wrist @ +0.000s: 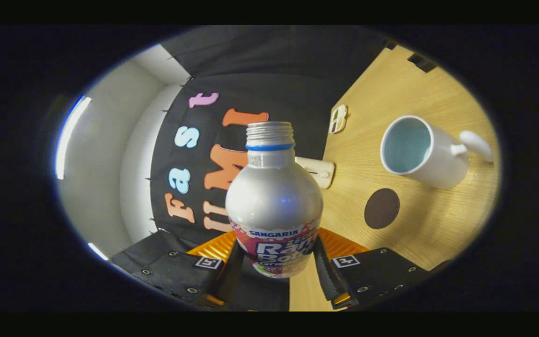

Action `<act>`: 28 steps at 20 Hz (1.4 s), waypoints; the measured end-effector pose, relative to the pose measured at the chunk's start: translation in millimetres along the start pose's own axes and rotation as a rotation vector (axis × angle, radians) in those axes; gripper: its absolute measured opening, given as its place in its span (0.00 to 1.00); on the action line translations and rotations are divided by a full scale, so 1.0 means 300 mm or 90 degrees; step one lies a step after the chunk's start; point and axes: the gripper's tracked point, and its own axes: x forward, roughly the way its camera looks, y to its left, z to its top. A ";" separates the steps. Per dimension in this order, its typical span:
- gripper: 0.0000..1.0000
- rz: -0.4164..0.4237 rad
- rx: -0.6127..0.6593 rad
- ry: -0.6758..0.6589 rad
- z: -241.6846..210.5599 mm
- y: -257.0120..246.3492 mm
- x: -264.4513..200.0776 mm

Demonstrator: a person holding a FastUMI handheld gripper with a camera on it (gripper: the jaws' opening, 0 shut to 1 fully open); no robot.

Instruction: Take the bottle from table, then pour the juice into the cup, finally place the bottle on the coaster

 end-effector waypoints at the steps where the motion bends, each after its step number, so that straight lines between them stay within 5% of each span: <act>1: 0.71 0.004 0.028 -0.009 0.011 0.002 -0.003; 12: 0.71 -0.023 0.190 -0.031 0.027 -0.021 0.024; 28: 0.71 -0.093 0.300 -0.024 0.009 -0.058 0.054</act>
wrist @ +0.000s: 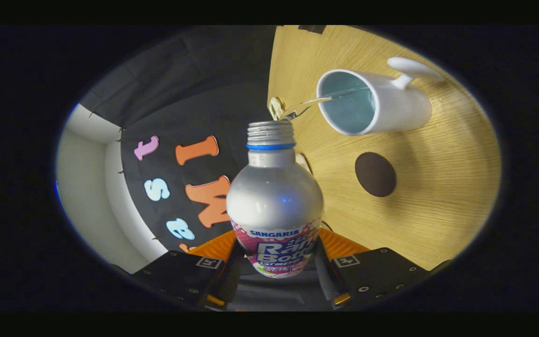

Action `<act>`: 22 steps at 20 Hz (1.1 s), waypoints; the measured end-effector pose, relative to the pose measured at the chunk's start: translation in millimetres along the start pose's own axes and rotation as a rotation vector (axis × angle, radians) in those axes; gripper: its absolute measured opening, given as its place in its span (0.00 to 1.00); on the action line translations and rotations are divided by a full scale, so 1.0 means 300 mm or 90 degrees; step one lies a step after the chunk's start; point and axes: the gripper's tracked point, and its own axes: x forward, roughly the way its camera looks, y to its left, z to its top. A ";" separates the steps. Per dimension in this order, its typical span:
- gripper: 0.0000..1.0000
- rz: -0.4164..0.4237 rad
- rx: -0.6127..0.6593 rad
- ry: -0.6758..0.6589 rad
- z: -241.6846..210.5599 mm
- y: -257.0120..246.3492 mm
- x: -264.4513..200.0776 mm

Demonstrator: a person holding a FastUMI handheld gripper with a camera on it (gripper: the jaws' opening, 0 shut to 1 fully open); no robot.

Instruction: Take the bottle from table, then pour the juice into the cup, finally place the bottle on the coaster

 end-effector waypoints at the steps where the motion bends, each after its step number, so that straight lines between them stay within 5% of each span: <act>1: 0.71 0.000 0.005 -0.001 0.005 0.002 0.000; 22: 0.71 -0.022 0.068 -0.016 0.035 0.017 -0.004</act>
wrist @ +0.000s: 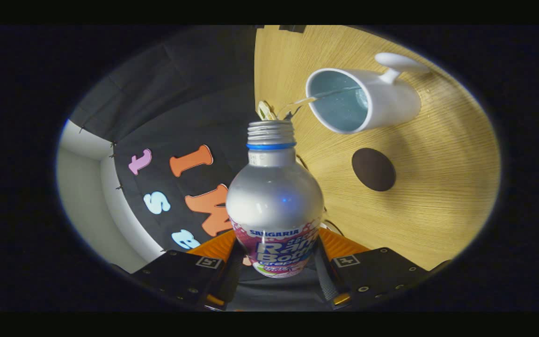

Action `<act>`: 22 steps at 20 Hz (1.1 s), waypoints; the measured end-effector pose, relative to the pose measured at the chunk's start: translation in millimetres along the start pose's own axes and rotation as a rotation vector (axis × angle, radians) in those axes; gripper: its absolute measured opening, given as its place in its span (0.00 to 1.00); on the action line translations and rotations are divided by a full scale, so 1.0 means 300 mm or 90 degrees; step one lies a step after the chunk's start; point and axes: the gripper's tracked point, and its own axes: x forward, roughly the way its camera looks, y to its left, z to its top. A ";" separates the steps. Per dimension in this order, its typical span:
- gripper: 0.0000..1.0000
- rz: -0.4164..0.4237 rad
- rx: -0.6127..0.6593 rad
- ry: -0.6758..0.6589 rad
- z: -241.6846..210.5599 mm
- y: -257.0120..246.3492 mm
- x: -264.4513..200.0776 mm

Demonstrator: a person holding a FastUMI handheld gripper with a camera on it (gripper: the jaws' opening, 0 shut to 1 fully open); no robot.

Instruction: Take the bottle from table, then pour the juice into the cup, finally place the bottle on the coaster

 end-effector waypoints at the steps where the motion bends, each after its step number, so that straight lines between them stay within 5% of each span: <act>1: 0.71 -0.001 0.002 0.001 -0.002 0.001 0.000; 22: 0.71 -0.039 0.063 -0.020 0.012 0.054 -0.023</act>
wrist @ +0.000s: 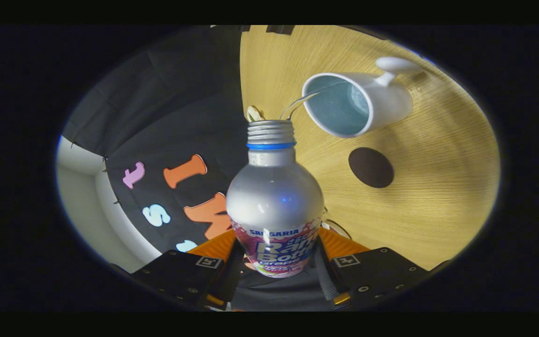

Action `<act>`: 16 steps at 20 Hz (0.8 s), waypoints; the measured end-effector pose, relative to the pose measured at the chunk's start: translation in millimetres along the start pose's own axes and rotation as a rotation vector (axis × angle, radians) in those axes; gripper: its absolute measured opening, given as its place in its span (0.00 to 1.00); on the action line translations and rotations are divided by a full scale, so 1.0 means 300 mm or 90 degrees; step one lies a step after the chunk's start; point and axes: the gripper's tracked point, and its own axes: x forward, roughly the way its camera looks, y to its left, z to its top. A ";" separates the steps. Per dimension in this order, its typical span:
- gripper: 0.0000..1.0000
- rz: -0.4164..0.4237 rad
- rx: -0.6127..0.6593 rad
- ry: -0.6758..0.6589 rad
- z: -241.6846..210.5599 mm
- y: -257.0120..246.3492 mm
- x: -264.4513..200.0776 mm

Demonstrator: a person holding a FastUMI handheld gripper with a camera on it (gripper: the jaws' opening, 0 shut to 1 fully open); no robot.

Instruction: Take the bottle from table, then pour the juice into the cup, finally place the bottle on the coaster

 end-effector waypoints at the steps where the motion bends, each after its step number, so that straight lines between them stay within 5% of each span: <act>1: 0.71 -0.002 0.003 -0.002 0.002 -0.004 -0.002; 16: 0.71 -0.007 0.037 0.000 0.006 0.024 -0.015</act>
